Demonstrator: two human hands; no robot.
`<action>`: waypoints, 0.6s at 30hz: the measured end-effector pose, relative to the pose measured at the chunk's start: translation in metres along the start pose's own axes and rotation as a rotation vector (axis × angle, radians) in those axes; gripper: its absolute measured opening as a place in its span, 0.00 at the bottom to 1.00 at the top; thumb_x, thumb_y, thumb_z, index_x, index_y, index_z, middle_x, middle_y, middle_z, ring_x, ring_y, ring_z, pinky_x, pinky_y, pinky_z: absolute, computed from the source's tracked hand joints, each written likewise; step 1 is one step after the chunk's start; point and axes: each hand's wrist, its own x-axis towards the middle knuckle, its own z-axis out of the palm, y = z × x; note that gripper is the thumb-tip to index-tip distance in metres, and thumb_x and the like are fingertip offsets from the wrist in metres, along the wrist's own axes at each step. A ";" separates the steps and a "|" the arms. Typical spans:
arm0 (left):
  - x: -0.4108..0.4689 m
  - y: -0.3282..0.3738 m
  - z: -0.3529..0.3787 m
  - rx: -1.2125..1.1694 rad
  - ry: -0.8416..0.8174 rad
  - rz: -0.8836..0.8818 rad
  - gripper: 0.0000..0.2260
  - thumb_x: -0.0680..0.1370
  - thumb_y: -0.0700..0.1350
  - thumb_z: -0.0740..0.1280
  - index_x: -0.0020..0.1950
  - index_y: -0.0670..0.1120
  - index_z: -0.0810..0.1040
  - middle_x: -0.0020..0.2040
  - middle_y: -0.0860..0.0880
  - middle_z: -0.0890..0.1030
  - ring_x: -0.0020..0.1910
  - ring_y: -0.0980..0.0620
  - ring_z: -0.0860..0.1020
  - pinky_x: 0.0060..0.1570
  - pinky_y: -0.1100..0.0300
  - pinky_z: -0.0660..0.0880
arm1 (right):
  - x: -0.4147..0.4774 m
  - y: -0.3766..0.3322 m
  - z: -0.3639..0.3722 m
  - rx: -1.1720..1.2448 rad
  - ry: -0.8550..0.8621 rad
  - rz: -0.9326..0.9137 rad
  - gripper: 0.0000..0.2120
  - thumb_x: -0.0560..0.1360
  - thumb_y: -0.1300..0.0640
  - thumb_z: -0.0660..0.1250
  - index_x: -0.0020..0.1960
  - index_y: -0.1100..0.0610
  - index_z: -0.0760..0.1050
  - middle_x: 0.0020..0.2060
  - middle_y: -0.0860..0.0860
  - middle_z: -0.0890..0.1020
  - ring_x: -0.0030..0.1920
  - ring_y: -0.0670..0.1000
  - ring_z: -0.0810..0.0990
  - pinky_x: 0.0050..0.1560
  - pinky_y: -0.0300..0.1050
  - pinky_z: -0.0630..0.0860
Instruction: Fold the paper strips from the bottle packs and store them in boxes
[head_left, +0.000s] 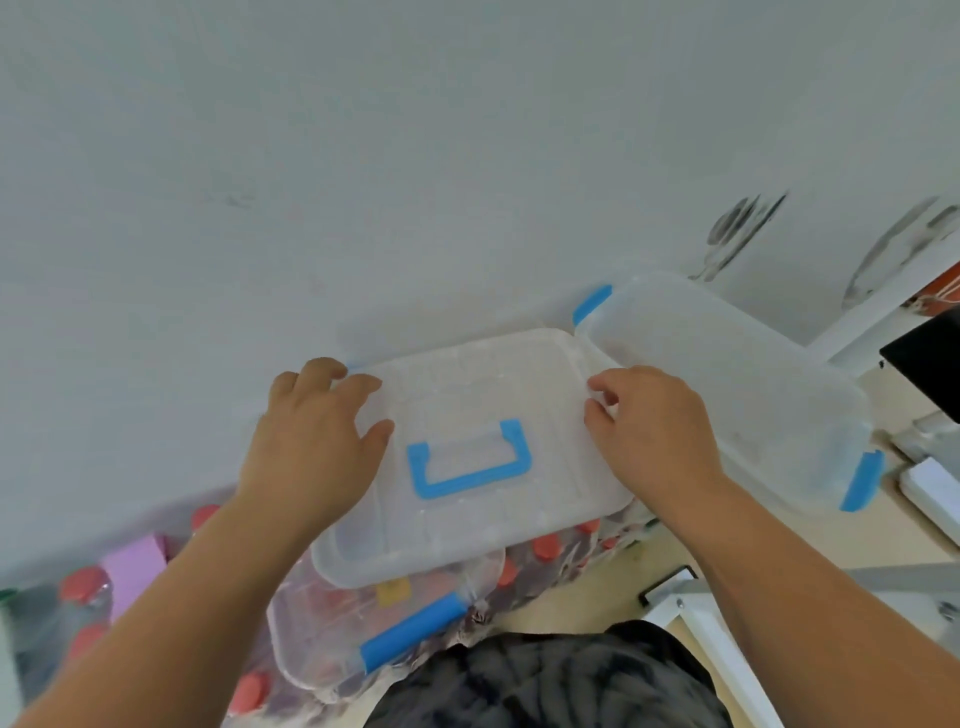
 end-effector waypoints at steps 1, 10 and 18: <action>0.000 -0.001 0.000 -0.035 0.019 -0.007 0.20 0.75 0.53 0.70 0.66 0.49 0.78 0.66 0.43 0.74 0.62 0.38 0.73 0.64 0.45 0.71 | 0.000 0.000 -0.004 0.002 0.031 -0.018 0.12 0.76 0.55 0.69 0.57 0.55 0.84 0.47 0.56 0.84 0.46 0.59 0.82 0.49 0.50 0.77; 0.009 0.030 -0.020 -0.456 0.212 -0.083 0.25 0.72 0.52 0.75 0.67 0.50 0.75 0.65 0.48 0.72 0.55 0.48 0.76 0.57 0.55 0.72 | 0.001 0.029 -0.058 0.033 0.279 0.015 0.10 0.76 0.56 0.71 0.55 0.55 0.85 0.47 0.52 0.86 0.45 0.55 0.83 0.51 0.46 0.75; 0.047 0.122 -0.020 -0.523 0.048 0.223 0.25 0.75 0.43 0.70 0.72 0.48 0.72 0.63 0.49 0.78 0.45 0.51 0.76 0.50 0.58 0.71 | -0.030 0.110 -0.092 0.047 0.369 0.398 0.11 0.77 0.53 0.70 0.58 0.54 0.84 0.48 0.50 0.86 0.43 0.47 0.78 0.52 0.41 0.71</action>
